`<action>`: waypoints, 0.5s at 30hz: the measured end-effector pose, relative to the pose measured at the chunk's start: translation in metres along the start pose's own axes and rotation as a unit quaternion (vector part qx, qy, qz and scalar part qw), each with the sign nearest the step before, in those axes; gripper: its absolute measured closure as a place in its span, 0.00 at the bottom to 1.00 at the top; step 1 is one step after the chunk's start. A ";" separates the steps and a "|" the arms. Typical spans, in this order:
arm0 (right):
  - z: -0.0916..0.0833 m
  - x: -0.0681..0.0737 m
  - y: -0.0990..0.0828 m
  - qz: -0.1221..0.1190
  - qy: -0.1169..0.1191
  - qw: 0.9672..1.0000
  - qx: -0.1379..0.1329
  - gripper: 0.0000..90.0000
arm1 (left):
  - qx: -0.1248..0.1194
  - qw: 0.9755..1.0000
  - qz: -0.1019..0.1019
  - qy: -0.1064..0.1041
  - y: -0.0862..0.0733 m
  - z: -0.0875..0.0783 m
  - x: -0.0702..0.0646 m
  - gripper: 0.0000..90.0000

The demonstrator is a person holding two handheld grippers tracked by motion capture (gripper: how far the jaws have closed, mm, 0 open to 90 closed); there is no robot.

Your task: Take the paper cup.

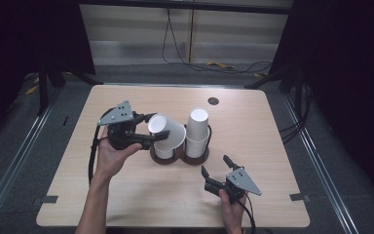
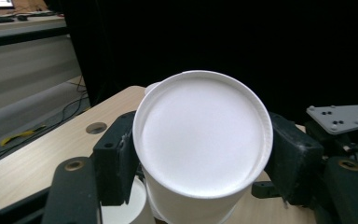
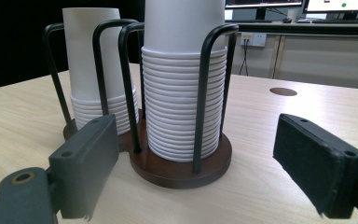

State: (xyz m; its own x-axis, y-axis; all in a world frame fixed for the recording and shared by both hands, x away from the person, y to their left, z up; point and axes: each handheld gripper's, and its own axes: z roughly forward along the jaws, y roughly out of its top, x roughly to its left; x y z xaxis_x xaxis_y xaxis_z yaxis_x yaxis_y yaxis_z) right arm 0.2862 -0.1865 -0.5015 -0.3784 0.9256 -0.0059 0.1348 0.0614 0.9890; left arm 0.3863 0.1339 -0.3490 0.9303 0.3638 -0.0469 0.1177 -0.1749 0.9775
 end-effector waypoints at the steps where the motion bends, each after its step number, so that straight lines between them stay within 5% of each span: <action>1: 0.000 0.000 0.000 0.000 0.002 1.000 0.001 0.15 | -0.002 1.000 0.000 -0.002 -0.002 0.001 -0.001 0.38; 6: 0.001 -0.001 0.000 0.007 0.011 1.000 0.004 0.15 | 0.011 1.000 0.003 -0.007 -0.010 0.005 -0.004 0.38; 15: 0.002 0.003 0.001 0.010 0.068 0.997 0.020 0.15 | 0.015 0.999 0.004 -0.032 -0.022 0.010 -0.011 0.38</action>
State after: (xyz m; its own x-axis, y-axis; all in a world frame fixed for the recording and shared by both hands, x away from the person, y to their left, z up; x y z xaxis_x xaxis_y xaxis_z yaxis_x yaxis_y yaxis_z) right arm 0.2868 -0.1833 -0.5004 -0.4957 0.8677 0.0366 0.1796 0.0612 0.9818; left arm 0.3764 0.1248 -0.3718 0.9513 0.3040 -0.0521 0.1191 -0.2060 0.9713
